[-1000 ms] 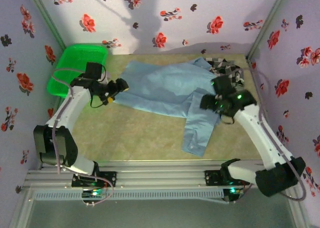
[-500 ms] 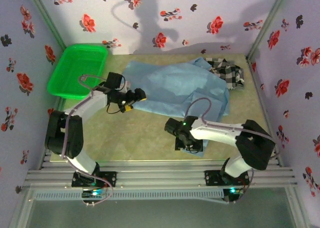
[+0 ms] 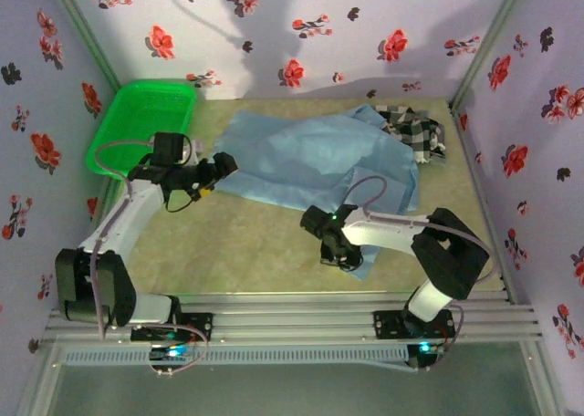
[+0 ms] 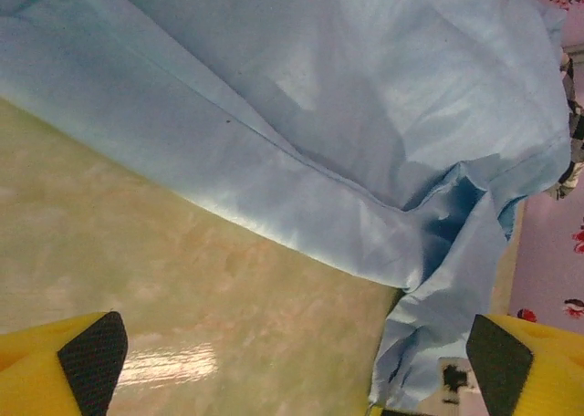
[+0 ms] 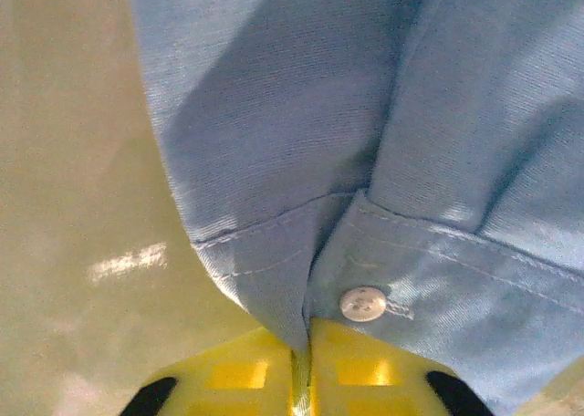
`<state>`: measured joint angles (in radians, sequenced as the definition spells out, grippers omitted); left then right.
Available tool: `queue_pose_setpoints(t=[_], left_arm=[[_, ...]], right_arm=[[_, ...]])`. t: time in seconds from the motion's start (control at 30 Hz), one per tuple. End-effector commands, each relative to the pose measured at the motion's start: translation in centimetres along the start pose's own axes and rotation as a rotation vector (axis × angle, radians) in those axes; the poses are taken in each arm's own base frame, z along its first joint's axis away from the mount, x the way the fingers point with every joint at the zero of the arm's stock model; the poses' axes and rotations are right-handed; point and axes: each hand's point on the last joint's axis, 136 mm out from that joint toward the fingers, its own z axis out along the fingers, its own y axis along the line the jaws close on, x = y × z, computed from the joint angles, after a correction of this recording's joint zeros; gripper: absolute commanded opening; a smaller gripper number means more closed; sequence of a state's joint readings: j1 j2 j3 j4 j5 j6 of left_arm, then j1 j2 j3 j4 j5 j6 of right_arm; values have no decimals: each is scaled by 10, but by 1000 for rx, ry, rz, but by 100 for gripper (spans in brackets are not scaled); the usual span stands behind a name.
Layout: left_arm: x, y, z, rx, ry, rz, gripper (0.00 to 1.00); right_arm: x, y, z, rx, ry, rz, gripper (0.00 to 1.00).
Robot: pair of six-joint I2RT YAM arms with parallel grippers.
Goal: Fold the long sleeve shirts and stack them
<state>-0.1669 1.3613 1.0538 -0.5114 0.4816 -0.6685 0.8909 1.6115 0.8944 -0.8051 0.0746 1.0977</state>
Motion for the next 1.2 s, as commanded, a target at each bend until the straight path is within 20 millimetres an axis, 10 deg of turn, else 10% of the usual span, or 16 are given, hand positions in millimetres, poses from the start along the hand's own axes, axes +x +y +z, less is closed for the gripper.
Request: queue_pose_setpoints(t=[0.0,0.37,0.77,1.17], left_arm=[[-2,0,-17,-30,-4,66,99],[-15,4,-20,-46,-23,86,99],[-14,29,-5,-97,12,55,99],[29,51,28,-73,103,-52,100]], right_arm=[[-33,6,-33,-74,-79,5,5],[-137,68,-192,-505,-234,41,0],[-186,176,-192,-698,-142,62,0],[-255,187,-234,-692,-248,-9,0]])
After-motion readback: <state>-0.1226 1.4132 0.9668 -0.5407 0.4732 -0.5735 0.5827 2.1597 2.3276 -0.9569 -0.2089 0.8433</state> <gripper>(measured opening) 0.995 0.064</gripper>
